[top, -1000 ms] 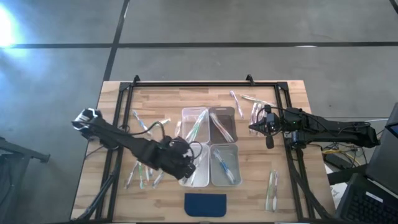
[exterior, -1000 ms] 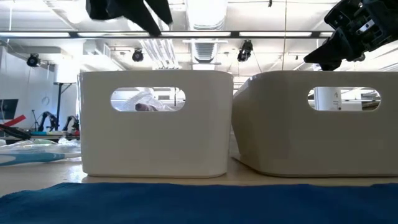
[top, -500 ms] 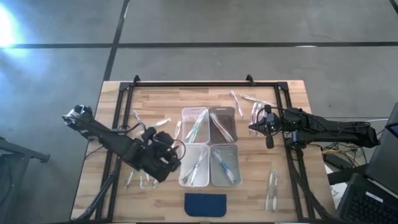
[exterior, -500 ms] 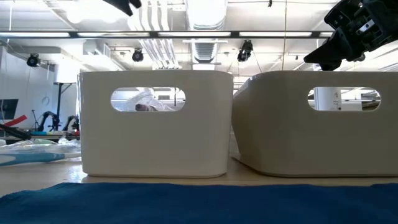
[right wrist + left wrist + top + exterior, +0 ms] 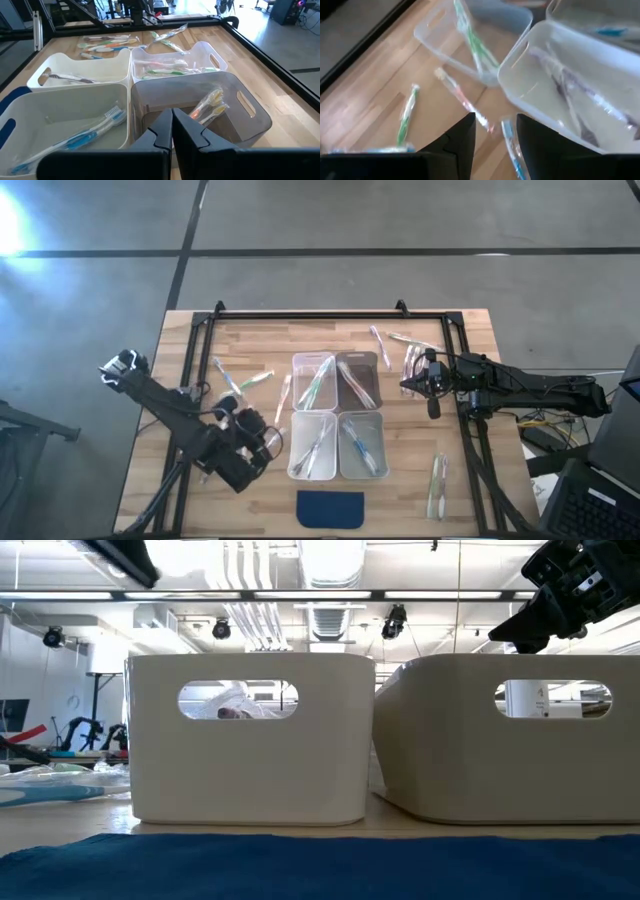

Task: Pick & Place Toothbrushes
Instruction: Put the blue toothbrush into the gray bin

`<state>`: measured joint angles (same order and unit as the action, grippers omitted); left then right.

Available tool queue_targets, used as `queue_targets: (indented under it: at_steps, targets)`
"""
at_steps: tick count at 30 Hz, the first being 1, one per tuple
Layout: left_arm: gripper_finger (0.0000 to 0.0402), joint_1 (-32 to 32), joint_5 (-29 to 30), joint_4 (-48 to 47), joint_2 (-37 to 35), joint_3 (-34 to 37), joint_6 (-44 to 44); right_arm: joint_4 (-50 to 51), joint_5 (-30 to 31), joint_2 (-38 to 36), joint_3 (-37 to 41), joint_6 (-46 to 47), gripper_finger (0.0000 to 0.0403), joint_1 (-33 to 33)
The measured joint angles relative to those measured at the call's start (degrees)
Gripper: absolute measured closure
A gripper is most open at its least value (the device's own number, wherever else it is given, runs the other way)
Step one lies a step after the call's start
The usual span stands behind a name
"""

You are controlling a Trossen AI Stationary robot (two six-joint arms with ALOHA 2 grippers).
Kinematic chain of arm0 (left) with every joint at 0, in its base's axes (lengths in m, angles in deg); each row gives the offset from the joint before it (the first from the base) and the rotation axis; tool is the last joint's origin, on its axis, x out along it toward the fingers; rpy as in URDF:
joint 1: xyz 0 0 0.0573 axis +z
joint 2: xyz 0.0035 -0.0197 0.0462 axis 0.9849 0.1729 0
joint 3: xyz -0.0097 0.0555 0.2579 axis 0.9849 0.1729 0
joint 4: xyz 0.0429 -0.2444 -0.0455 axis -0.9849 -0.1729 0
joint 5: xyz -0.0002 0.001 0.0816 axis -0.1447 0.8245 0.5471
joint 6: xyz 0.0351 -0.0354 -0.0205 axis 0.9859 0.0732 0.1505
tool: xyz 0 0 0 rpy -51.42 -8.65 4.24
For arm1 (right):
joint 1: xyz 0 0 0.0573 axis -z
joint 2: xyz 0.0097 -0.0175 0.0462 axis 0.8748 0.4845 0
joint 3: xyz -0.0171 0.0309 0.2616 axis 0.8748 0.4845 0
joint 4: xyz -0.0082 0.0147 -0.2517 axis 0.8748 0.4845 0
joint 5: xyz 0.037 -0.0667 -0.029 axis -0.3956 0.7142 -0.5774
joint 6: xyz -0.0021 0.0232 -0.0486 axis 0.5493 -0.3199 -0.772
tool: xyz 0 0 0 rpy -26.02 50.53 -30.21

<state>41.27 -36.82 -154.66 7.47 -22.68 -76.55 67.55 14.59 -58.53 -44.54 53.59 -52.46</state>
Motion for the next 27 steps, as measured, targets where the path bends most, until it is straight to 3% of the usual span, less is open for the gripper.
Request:
queue_targets:
  at_steps: [7,15,20,27]
  targets:
    - [0.0268,-1.2,-4.4,-2.7,-1.3,7.5,-17.7,0.0,0.0,0.0,0.0,0.1,0.0394,0.0]
    - [0.0293,1.6,-8.8,-2.7,-7.2,18.3,-34.3,0.0,0.0,0.0,0.0,0.1,0.0394,0.0]
    - [0.0295,5.2,-12.6,2.0,-10.5,23.1,-34.1,0.0,0.0,0.0,0.0,0.1,0.0394,0.0]
    - [0.0295,10.4,-16.5,9.9,-11.9,26.4,-26.9,0.0,0.0,0.0,0.0,0.0,0.0394,0.0]
